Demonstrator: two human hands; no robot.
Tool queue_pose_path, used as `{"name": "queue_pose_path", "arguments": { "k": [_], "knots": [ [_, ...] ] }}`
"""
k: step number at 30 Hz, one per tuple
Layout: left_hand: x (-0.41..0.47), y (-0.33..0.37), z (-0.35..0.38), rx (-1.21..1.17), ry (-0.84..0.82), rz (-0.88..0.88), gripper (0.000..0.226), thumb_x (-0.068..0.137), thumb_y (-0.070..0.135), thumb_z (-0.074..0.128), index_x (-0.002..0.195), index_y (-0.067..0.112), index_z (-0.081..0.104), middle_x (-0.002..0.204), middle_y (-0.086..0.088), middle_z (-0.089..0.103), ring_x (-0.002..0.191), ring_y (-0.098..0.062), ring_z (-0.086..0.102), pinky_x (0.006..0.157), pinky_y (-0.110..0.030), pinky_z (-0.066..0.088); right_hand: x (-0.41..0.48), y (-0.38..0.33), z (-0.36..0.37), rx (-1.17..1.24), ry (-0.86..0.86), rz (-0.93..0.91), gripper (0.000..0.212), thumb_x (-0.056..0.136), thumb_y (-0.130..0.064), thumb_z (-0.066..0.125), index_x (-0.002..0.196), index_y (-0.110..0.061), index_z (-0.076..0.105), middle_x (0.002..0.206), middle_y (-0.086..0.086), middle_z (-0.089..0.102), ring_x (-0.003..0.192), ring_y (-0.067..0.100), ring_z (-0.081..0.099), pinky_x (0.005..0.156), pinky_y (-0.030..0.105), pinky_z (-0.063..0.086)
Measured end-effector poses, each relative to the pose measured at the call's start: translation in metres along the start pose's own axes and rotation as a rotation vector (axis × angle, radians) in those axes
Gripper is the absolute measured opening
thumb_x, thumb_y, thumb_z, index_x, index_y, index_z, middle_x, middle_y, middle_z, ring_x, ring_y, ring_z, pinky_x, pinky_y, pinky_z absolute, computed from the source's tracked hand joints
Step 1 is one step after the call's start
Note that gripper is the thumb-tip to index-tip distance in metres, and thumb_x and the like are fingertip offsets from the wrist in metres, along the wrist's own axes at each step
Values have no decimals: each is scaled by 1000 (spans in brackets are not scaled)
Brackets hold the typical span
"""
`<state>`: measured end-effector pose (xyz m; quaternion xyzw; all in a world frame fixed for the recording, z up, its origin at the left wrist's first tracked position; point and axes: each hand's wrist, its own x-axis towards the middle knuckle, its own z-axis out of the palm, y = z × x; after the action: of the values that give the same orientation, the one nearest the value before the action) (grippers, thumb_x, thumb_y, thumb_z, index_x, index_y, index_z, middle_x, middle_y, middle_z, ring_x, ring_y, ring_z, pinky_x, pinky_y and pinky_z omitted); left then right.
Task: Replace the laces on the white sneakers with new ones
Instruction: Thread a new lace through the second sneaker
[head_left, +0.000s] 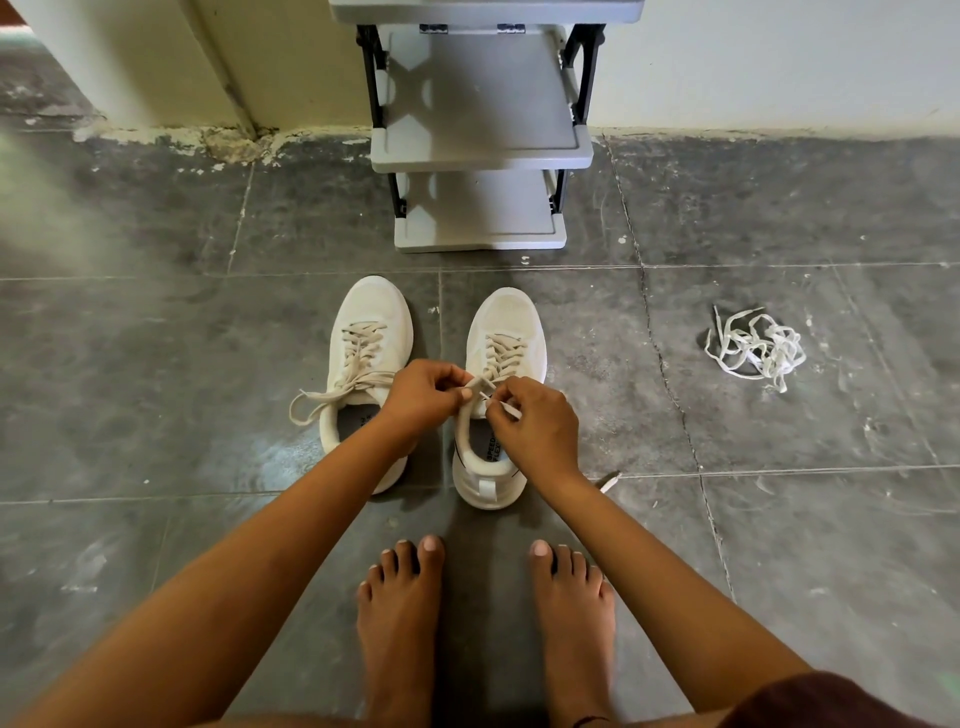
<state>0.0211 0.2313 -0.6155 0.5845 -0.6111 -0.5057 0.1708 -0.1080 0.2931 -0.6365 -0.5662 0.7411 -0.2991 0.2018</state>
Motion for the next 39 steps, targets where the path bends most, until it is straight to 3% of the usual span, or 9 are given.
{"name": "queue_pose_path", "arguments": {
  "k": [7,19,23,26,28,31,34,36,39],
  "knots": [
    [-2,-2,-3,-49,-45,28,19,89,-1,57,102,6,69,90,-8,69,80,-12,65,72,-15,52,4,2,1,-76,-37,-35,10,83,-26,60,81,-17,64,82,1,68,74,24,61,54,23,28],
    [-4,0,-10,-60,-124,23,31,92,-4,48,108,12,69,97,-3,70,89,-8,65,73,-13,52,9,-6,11,18,-28,65,10,85,-28,61,86,-22,69,89,0,71,84,23,63,65,28,44],
    [-3,-3,-7,-124,-75,7,21,90,1,57,104,9,70,94,-6,71,85,-10,66,72,-13,53,3,-2,10,14,61,-15,11,83,-27,67,88,-17,68,92,1,67,83,21,62,62,27,43],
    [-1,-5,-3,-105,-33,8,14,86,4,64,98,6,71,87,-5,70,77,-8,65,69,-12,52,0,8,6,-41,127,-33,47,72,-34,78,109,-15,58,111,5,55,101,21,51,79,33,44],
    [2,-5,-2,-92,-11,-3,10,86,5,64,94,5,70,81,-4,68,71,-6,63,62,-9,51,2,17,2,-25,27,-16,71,70,-40,78,127,-14,46,128,5,48,117,21,43,96,33,36],
    [3,-3,-1,113,14,70,9,90,7,58,89,7,67,79,-1,65,69,-7,59,65,-16,51,1,30,2,-23,-143,-18,78,79,-30,72,143,-13,32,143,6,40,134,21,33,109,29,23],
    [3,3,-10,291,167,223,11,93,6,51,89,9,61,84,-2,62,74,-13,55,62,-13,40,0,38,2,-7,-165,-10,76,81,-22,68,145,-13,28,145,6,39,134,22,34,111,32,26],
    [7,17,-28,142,340,224,14,96,8,45,87,12,55,85,-5,63,77,-19,57,69,-22,42,0,40,1,21,-165,8,75,82,-20,68,145,-14,28,145,5,39,133,22,36,110,32,28],
    [13,49,-75,-621,396,162,23,100,10,34,82,17,47,79,-3,69,74,-17,66,71,-30,53,0,41,3,42,-159,22,74,83,-21,67,146,-16,28,147,4,38,133,22,36,109,30,29]
  ]
}}
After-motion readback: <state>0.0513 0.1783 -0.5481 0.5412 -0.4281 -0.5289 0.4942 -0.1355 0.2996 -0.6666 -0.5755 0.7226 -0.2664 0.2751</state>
